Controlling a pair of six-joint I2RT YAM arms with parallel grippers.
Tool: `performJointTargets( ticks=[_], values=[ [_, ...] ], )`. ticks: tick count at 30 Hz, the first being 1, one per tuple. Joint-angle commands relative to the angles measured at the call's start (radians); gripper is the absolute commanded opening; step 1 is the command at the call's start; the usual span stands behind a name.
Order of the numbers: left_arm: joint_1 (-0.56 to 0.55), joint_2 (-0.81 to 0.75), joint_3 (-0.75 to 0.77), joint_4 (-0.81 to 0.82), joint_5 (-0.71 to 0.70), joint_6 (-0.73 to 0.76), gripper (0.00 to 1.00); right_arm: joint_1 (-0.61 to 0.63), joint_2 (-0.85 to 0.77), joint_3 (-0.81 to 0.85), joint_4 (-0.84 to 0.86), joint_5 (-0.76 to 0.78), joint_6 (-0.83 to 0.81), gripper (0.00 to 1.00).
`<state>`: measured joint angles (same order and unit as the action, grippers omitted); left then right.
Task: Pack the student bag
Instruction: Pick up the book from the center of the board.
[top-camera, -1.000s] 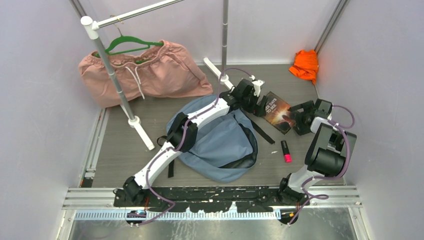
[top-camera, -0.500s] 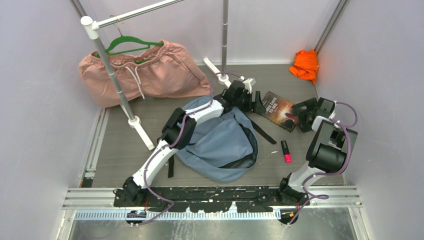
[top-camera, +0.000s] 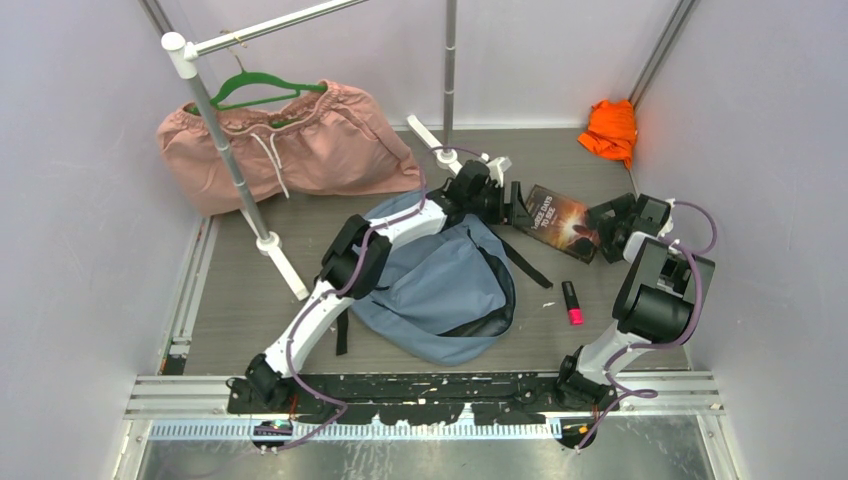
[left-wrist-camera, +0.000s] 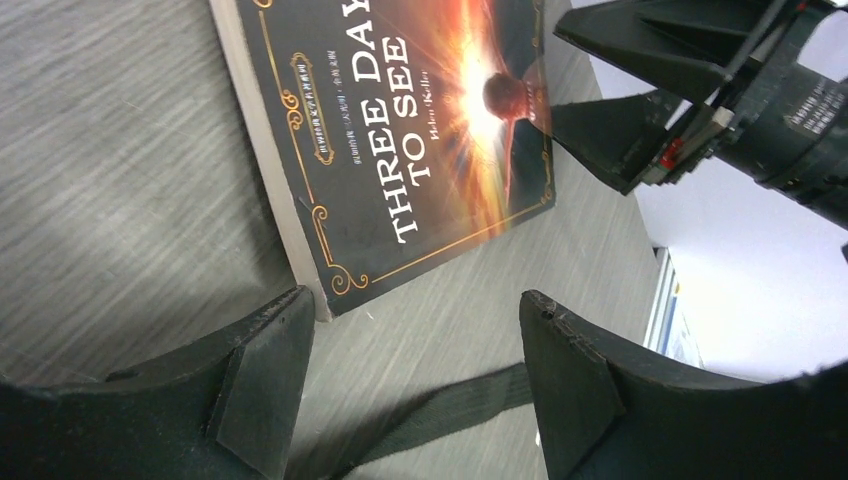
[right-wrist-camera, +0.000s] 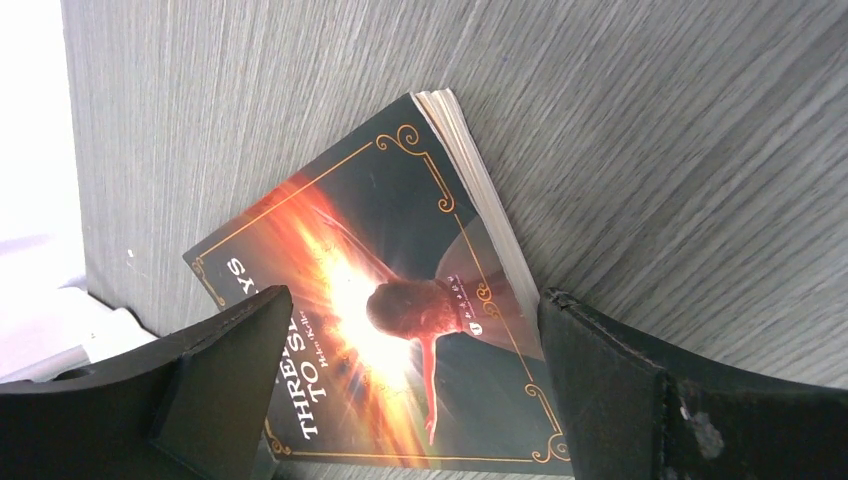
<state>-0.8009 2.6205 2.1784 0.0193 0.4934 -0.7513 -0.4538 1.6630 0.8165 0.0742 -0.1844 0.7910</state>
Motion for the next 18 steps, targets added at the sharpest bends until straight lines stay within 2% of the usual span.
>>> performJointTargets(
  ticks=[1, 10, 15, 18],
  values=[
    [-0.147, -0.145, 0.005, 0.163, 0.204, -0.028, 0.74, 0.078, 0.051, -0.027, -0.137, -0.201, 0.046, 0.98],
    [-0.161, -0.137, 0.021, 0.135, 0.198, -0.029, 0.74, 0.122, 0.079, 0.000, -0.136, -0.296, 0.027, 0.98],
    [-0.155, -0.153, -0.045, 0.266, 0.180, -0.105, 0.74, 0.140, 0.092, -0.016, -0.105, -0.301, 0.041, 0.98],
    [-0.149, -0.102, -0.004, 0.342, 0.174, -0.212, 0.72, 0.146, 0.103, -0.023, -0.089, -0.314, 0.049, 0.98]
  ],
)
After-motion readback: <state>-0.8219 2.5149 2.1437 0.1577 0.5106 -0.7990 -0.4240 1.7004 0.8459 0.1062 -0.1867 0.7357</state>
